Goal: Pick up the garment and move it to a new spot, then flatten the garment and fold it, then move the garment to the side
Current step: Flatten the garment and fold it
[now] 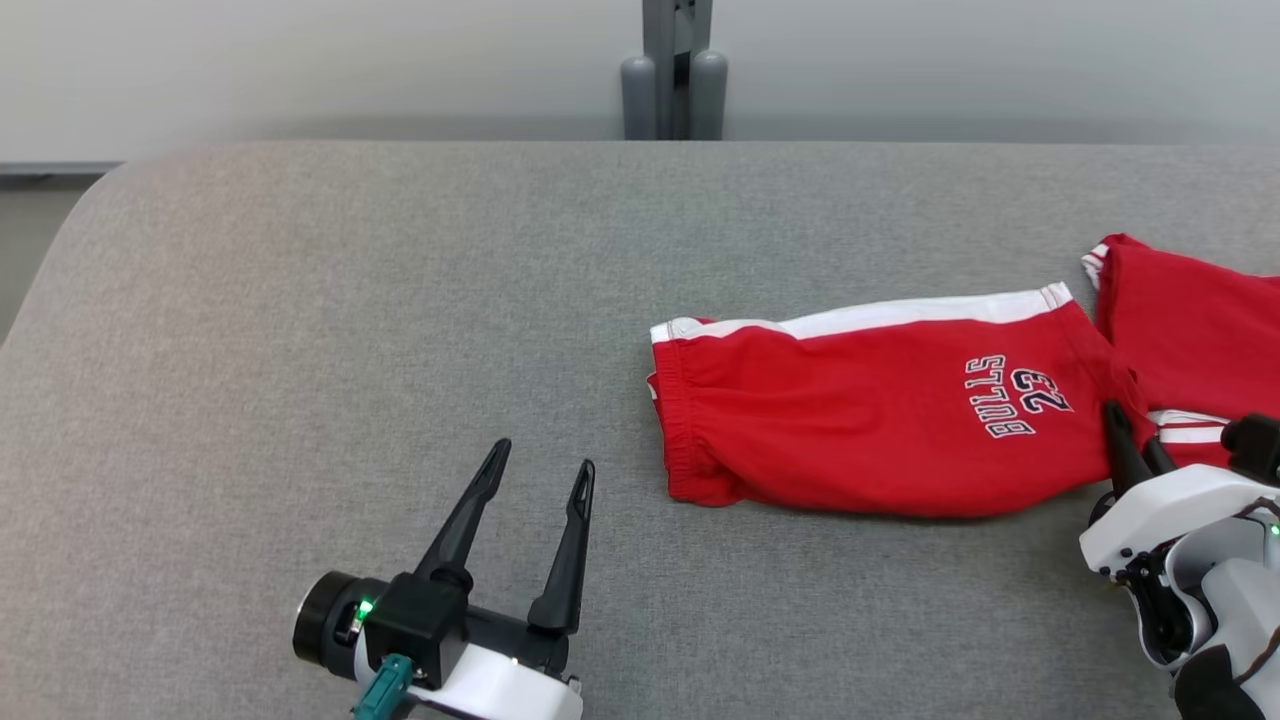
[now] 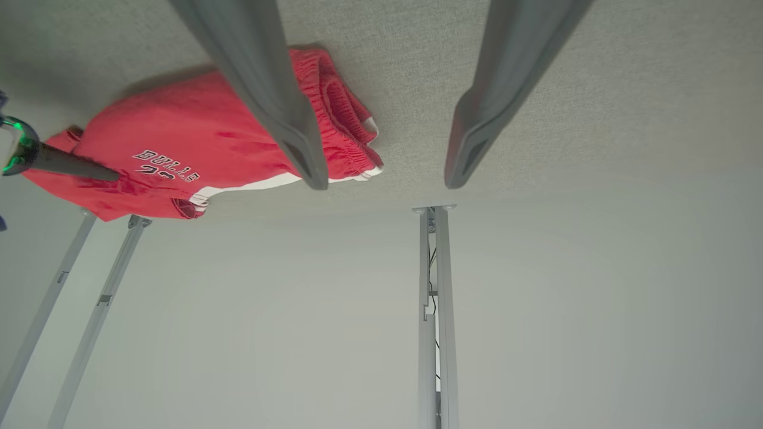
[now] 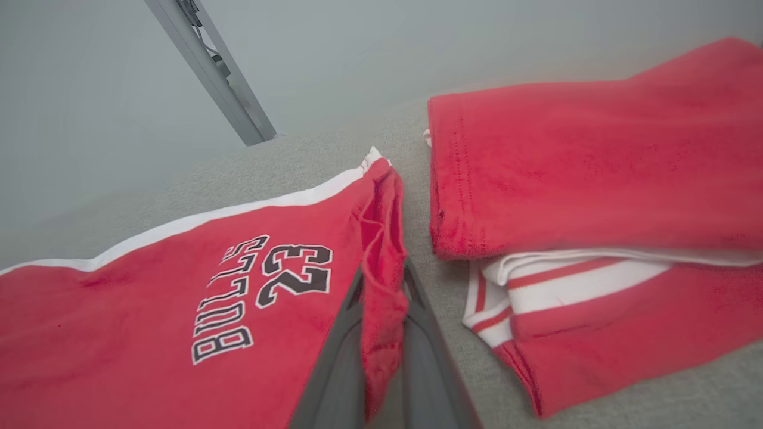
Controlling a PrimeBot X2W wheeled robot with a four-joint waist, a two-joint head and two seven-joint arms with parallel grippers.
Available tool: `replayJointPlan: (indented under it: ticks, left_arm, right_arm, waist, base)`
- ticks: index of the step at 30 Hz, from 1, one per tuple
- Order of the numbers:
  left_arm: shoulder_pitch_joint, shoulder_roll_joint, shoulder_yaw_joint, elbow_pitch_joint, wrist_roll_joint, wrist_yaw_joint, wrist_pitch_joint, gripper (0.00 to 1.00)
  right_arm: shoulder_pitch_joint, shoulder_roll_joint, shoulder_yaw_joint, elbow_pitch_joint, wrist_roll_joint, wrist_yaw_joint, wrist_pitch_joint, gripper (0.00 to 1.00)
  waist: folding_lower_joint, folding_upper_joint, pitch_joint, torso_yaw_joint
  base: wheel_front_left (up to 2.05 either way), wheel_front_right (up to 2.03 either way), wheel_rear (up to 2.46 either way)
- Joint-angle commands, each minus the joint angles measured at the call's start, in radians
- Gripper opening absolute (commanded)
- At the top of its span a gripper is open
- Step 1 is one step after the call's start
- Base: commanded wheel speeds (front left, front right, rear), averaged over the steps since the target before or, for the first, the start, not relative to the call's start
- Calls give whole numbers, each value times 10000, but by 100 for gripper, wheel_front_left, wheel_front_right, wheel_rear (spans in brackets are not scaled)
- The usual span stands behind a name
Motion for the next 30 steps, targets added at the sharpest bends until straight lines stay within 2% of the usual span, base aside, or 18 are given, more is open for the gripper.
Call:
replayJointPlan:
  ticks: [1,11,21,30]
  left_arm:
    - [135,51,11,44,7,-22,-35,100]
    - [132,30,-208,291,-146,-71,137,100]
    - [170,54,-352,292,-210,3,156,100]
    - [114,109,-215,223,-279,130,84,100]
  right_arm:
    - [114,-49,-33,-38,-76,0,-48,0]
    - [-58,242,206,-607,-857,0,-50,0]
    - [-431,1013,1378,-2108,-1365,0,434,0]
    - [-79,1504,2207,-3097,-1962,0,1226,0]
  waist:
    - [0,0,-137,-136]
    - [0,0,-546,-30]
    - [0,0,-604,657]
    - [0,0,-516,1056]
  base:
    - [0,0,0]
    - [0,0,0]
    - [0,0,0]
    - [0,0,0]
